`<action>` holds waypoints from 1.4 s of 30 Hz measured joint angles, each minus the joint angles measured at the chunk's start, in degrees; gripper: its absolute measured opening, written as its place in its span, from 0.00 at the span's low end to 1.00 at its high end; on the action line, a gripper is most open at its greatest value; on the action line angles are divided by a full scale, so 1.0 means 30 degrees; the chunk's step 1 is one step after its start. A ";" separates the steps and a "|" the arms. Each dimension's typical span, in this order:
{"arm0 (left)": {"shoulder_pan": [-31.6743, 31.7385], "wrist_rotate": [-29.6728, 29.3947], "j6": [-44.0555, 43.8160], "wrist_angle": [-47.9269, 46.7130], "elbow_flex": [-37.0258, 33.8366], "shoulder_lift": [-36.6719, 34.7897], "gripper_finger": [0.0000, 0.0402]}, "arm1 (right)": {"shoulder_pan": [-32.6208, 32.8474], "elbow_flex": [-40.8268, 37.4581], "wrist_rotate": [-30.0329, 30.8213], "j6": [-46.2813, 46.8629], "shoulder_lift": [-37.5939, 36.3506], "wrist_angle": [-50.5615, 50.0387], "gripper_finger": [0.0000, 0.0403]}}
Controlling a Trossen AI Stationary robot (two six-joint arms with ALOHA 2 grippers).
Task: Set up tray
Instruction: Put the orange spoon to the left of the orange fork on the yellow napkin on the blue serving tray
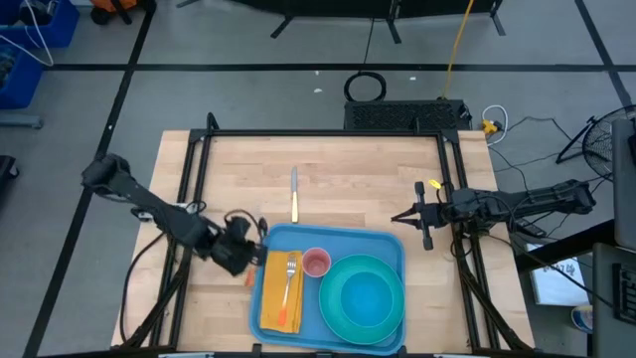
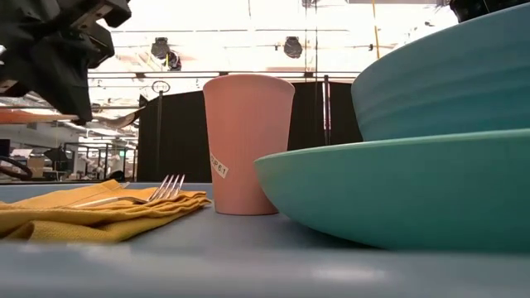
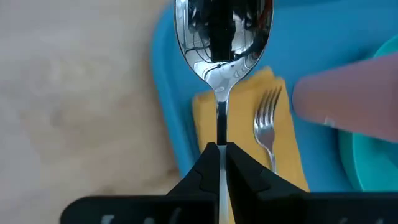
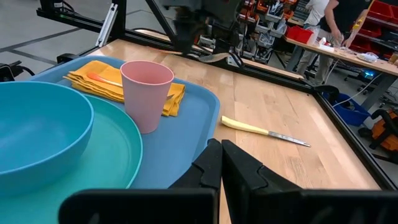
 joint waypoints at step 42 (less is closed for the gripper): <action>-0.1947 0.0435 -0.5246 -0.0162 0.7115 1.0562 0.07 | 0.0000 -0.0002 0.0007 -0.0554 0.0000 0.0612 0.00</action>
